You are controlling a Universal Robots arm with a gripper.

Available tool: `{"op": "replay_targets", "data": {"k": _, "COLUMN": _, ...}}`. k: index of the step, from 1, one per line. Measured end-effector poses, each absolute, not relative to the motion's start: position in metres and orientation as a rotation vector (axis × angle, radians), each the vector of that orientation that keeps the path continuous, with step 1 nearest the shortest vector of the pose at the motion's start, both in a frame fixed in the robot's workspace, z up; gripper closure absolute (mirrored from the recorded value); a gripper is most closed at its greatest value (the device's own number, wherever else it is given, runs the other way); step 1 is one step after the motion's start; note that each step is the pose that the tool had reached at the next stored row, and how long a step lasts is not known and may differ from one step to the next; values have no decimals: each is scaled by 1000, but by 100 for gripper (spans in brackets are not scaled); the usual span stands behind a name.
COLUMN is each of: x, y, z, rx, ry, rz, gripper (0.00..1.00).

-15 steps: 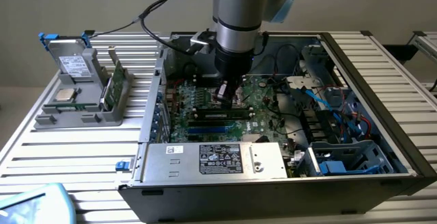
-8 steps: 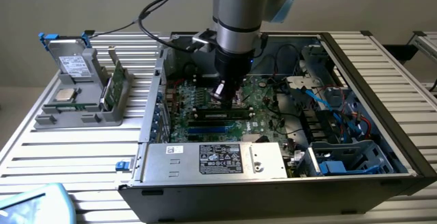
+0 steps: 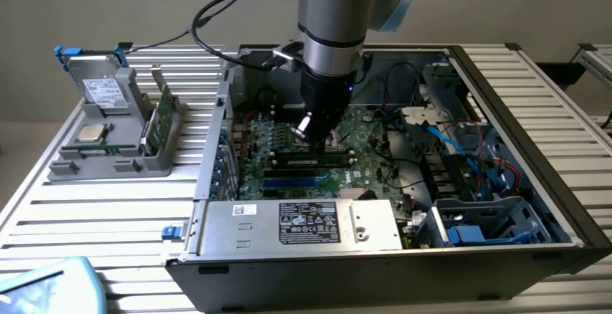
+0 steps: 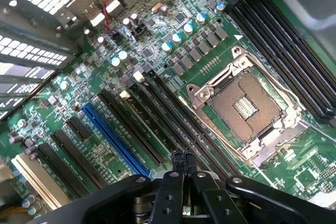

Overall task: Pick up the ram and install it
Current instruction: 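Press down the ram until it locks into place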

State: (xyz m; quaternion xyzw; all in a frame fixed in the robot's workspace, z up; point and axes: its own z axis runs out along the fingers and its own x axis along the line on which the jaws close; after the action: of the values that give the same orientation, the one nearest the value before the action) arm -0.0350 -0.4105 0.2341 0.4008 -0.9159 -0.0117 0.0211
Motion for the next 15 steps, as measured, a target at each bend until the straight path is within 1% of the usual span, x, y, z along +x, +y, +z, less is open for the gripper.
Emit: {"op": "replay_targets", "data": {"k": 15, "x": -35, "y": -410, "z": 231, "rx": 858, "ry": -2982, "rz": -45, "gripper": 89}}
